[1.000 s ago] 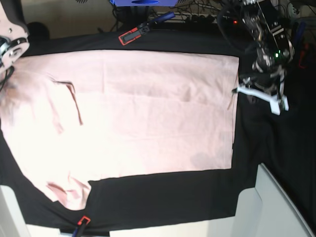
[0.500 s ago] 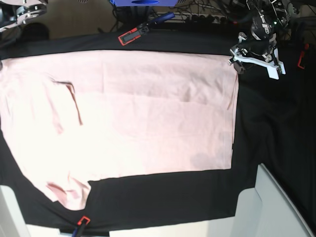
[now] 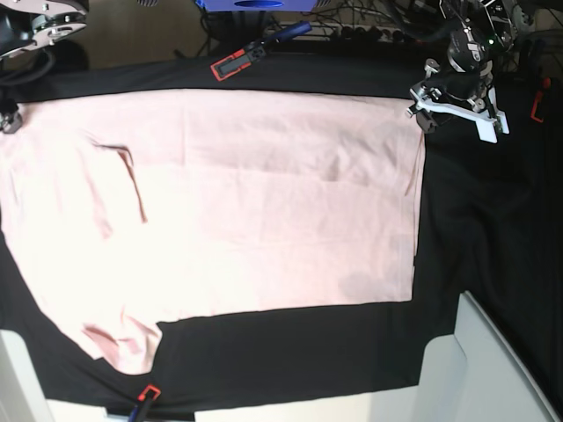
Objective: Fold the T-shirt properly
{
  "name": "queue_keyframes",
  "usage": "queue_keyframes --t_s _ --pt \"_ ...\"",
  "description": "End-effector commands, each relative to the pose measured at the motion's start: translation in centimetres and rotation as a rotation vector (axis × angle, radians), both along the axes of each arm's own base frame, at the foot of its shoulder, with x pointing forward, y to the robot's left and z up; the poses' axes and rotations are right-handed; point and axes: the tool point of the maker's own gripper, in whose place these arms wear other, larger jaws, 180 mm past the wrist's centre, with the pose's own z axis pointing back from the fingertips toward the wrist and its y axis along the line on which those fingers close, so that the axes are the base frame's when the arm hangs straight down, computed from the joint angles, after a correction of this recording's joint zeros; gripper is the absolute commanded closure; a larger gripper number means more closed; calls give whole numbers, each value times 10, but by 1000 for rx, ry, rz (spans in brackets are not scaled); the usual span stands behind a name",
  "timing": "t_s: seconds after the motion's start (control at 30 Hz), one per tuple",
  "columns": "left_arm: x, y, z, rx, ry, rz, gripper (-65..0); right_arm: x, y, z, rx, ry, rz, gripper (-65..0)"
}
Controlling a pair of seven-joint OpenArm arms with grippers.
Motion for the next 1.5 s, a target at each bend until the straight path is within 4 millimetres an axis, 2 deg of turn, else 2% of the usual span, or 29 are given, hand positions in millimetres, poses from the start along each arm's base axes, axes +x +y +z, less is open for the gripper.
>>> queue_keyframes --t_s 0.0,0.2,0.7,0.77,0.9,0.97,1.13,1.3,1.47 --pt "5 6 8 23 -30 -5 -287 2 -10 6 -24 -20 -8 -441" --pt "4 11 6 32 -20 -12 -287 4 -19 4 -18 -36 -20 -440" --pt "4 12 7 36 -20 -12 -287 10 -20 6 -11 -60 -26 -429" --pt "4 12 6 35 -19 -12 -287 12 -21 8 -6 -89 -39 -376" --pt "3 12 6 33 -18 -11 -287 14 -20 10 3 -103 -41 -192" --pt "2 12 5 33 -14 -11 -287 14 -20 9 3 -101 -40 -119" --pt "-2 11 4 28 -7 -10 -296 14 -19 9 4 -99 -35 -9" --pt "-3 10 2 23 -4 -10 -297 14 -17 8 7 -99 -35 0" --pt "-14 8 -14 -5 41 4 -297 14 -16 7 10 -95 -34 0"
